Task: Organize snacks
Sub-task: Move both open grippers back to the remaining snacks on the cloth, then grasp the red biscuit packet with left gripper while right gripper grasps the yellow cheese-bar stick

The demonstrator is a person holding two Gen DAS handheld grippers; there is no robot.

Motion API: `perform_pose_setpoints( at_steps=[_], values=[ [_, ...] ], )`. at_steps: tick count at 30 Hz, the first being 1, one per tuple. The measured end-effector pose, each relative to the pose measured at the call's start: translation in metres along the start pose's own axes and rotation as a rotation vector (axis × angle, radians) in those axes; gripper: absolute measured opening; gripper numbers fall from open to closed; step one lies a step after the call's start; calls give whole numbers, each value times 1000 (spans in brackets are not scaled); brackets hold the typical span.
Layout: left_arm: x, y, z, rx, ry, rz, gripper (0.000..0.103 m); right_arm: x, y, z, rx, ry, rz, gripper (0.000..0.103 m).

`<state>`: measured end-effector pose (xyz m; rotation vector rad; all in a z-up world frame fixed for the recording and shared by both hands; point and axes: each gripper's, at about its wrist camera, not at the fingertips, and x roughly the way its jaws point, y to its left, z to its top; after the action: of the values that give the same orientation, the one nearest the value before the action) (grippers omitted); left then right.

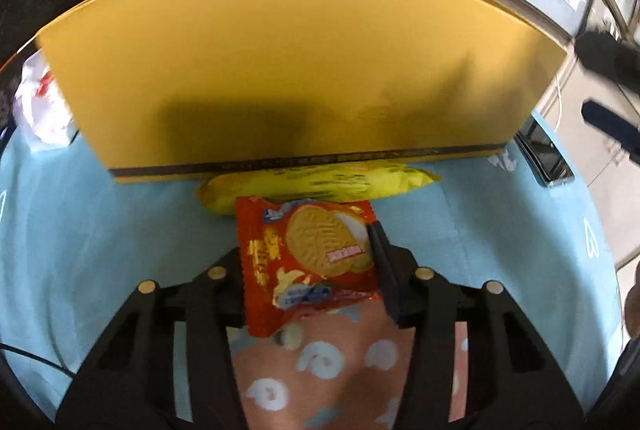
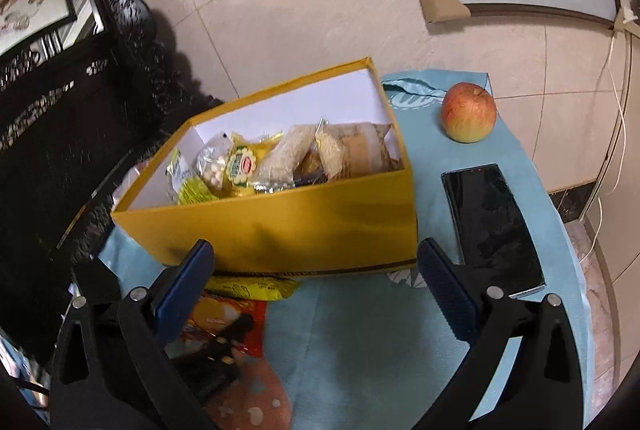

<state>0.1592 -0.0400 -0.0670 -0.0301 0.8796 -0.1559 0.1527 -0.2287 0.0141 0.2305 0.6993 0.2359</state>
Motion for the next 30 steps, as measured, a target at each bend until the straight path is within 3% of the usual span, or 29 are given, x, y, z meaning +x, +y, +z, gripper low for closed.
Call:
perform_pose_setpoints(
  at_steps=[9,21,27,30],
  values=[
    [-20,47,2,-72,-59,0,48,38,42,-27,-232,119,47,102],
    [-14,59,1,-146,-18,-5,48,90,65,-36,-285,254,27,101],
    [-16,70,-3,-164,-12,9,48,113,76,-42,-365,319,47,84],
    [-16,74,-6,-171,-7,14,47,120,83,-46,-386,341,39,84]
  ],
)
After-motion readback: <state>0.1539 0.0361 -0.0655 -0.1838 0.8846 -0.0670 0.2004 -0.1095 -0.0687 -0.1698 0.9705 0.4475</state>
